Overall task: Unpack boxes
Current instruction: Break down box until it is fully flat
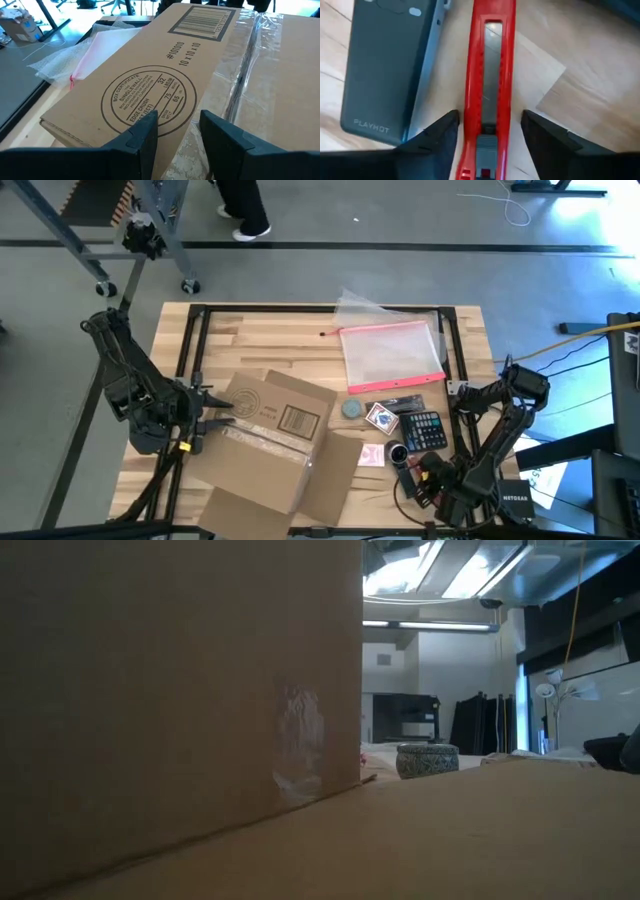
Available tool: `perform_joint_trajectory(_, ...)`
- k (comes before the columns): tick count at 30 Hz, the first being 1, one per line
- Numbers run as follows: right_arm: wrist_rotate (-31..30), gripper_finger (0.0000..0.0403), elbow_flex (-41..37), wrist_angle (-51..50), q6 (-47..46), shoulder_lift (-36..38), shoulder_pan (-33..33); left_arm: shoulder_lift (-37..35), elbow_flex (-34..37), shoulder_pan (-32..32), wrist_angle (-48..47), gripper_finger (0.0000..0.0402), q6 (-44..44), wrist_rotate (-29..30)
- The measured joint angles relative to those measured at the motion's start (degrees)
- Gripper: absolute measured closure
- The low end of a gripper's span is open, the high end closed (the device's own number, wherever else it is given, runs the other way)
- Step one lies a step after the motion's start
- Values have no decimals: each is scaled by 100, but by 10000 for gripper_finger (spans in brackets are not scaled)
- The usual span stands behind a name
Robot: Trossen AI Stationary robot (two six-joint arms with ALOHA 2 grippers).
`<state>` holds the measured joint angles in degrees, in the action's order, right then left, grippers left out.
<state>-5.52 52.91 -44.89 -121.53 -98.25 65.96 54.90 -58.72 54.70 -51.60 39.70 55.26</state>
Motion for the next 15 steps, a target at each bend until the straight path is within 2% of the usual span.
perform_joint_trajectory(4, 9, 153, -49, 95, 145, -137, 6, 1, 0, 2, -2, 261, 40, 0)
perform_joint_trajectory(8, -126, 145, -47, 65, 348, -169, 8, 1, 0, 0, -2, 261, -11, 0)
perform_joint_trajectory(11, -181, 160, -47, 3, 519, -178, 12, 1, 0, 2, -2, 261, -34, 0)
perform_joint_trajectory(15, -129, 204, -55, -34, 625, -184, 13, 2, 0, 2, -2, 261, -54, 1)
